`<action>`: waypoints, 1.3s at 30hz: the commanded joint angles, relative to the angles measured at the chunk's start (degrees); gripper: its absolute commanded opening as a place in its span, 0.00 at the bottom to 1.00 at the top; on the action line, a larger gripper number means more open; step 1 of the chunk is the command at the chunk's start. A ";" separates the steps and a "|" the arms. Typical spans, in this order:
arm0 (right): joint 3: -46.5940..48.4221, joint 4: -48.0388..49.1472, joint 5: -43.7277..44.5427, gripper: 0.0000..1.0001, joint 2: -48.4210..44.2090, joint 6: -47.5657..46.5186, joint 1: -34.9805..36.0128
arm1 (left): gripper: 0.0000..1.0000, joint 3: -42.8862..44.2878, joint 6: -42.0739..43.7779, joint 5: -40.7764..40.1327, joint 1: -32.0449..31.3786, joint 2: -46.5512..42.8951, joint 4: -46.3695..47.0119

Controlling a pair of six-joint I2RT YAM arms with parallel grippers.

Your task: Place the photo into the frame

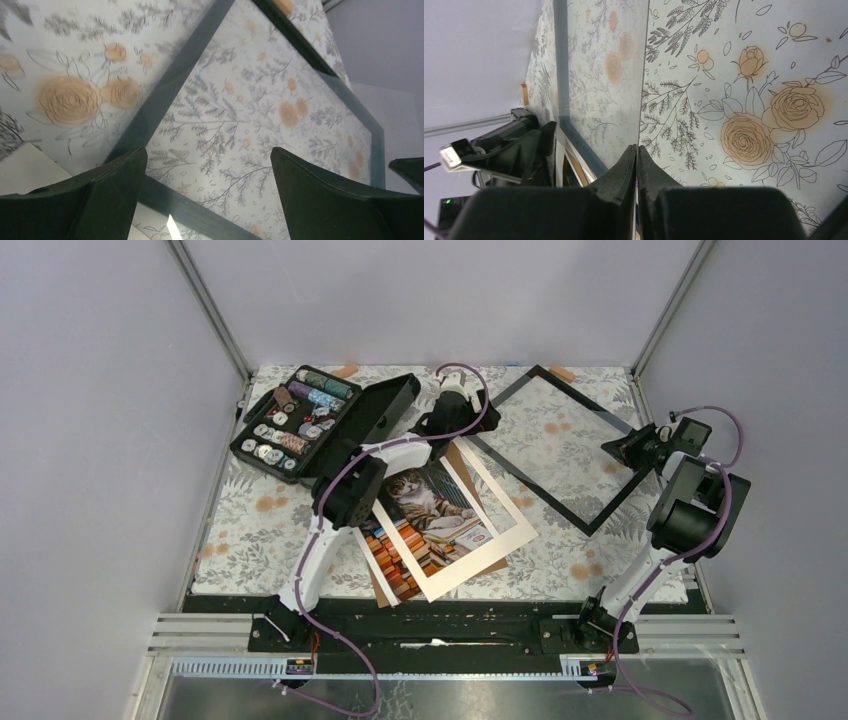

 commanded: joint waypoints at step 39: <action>-29.41 29.66 9.94 0.04 -15.74 20.71 2.37 | 0.99 0.62 -4.99 5.92 1.38 -0.01 2.21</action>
